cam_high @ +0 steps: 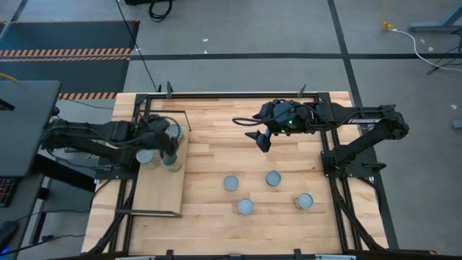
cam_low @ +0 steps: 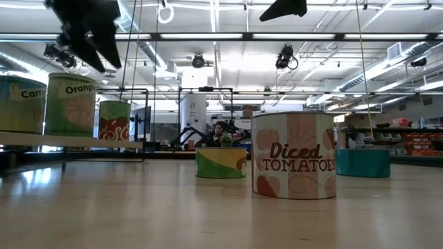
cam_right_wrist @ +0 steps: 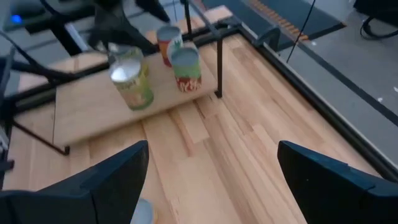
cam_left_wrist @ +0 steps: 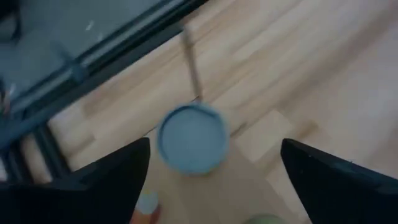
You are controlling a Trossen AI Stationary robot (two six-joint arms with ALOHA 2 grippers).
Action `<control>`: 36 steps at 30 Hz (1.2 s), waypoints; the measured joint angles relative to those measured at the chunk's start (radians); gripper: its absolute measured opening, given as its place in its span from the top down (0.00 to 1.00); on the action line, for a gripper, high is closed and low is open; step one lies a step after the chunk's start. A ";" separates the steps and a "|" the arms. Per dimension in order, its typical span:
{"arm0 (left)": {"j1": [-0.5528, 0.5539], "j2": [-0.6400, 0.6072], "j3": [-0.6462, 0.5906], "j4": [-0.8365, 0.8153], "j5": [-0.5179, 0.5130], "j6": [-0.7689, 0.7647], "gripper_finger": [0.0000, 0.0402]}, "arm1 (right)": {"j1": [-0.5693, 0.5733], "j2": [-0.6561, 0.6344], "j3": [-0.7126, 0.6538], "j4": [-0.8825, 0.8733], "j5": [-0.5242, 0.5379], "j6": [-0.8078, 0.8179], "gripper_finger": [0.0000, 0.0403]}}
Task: Pick and place cans onto a shelf
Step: Adjust the canned spaghetti sauce on the shelf
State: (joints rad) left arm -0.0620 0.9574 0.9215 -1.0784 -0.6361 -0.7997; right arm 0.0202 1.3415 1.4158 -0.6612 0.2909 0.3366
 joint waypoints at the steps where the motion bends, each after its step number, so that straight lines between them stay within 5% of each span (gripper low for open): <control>1: 0.039 0.009 -0.011 0.010 0.028 -0.011 0.12 | -0.004 0.000 0.000 0.012 0.001 -0.005 0.10; 5: 0.163 0.042 -0.023 0.021 0.122 -0.098 0.35 | -0.022 0.000 0.000 0.050 0.003 -0.021 0.11; 11: 0.265 0.107 -0.023 0.105 0.161 -0.051 0.88 | -0.044 0.000 0.000 0.066 0.004 -0.016 0.14; 13: 0.292 0.136 -0.023 0.129 0.196 -0.031 0.96 | -0.047 0.000 0.000 0.066 0.005 -0.016 0.14; 21: 0.386 0.235 -0.024 0.122 0.260 -0.012 0.99 | -0.049 0.000 0.000 0.066 0.004 -0.015 0.14; 36: 0.390 0.230 -0.023 0.095 0.305 0.001 0.99 | -0.049 0.000 0.000 0.061 0.004 -0.025 0.14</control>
State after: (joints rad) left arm 0.3283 1.1870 0.8982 -0.9833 -0.3313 -0.7990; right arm -0.0288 1.3418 1.4158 -0.6003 0.2947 0.3117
